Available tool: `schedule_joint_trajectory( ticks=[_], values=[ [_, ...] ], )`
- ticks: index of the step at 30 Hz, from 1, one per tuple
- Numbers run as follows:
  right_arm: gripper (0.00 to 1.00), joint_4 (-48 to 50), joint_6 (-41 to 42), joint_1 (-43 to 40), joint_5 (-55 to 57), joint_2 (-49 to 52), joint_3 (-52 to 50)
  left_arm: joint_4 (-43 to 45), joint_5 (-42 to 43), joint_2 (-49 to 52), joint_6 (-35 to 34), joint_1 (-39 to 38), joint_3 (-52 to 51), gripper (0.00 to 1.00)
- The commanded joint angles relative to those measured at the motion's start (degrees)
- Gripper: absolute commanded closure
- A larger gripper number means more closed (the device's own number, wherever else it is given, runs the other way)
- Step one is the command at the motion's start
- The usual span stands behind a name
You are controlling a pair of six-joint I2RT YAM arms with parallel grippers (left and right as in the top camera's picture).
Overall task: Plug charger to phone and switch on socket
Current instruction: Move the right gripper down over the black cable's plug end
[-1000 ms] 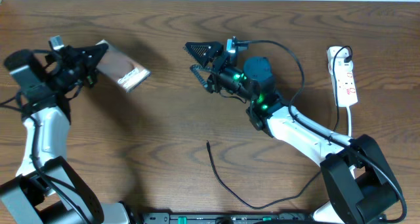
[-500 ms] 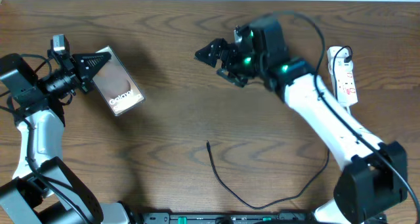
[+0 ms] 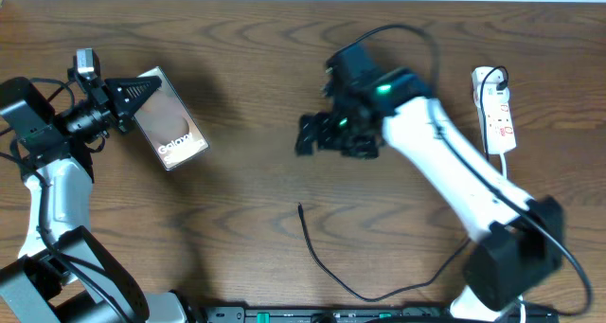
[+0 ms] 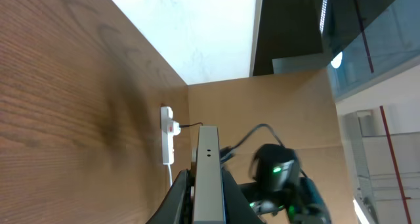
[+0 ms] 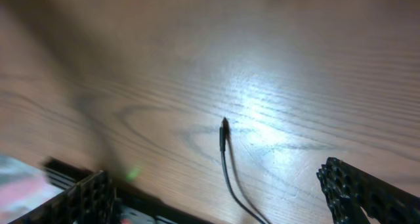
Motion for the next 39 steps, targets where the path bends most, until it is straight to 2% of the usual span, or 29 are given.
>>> schedule_joint_trajectory(
  ticks=[1,5,11,19,27,31,35,39],
  values=[
    [0.01,0.1,-2.4,4.7,2.3,4.1,0.2,0.2,1.9,0.0,0.5,0.1,-0.2,0.92],
    [0.01,-0.1,1.6,8.1,7.6,8.2,0.2,0.1,1.9,0.0,0.5,0.1,-0.2,0.93],
    [0.01,-1.0,4.5,10.3,7.9,12.0,0.2,0.2,1.9,0.0,1.1,0.1,-0.2,0.93],
    [0.01,-4.6,7.4,13.9,12.6,12.0,-0.8,0.2,1.9,0.0,1.7,0.1,-0.2,0.92],
    [0.01,-2.6,10.9,16.8,12.8,12.0,-5.7,0.1,1.9,0.0,1.8,0.1,-0.2,0.93],
    [0.11,-1.1,11.5,17.3,12.8,12.0,-7.1,0.2,1.9,0.0,1.8,0.1,-0.2,0.93],
    [0.16,1.0,12.2,17.3,13.0,12.0,-8.7,0.2,1.9,0.0,1.8,0.1,-0.2,0.92],
    [0.28,2.7,12.4,17.3,13.0,12.0,-9.8,0.2,1.9,0.0,1.8,0.1,-0.2,0.93]
  ],
)
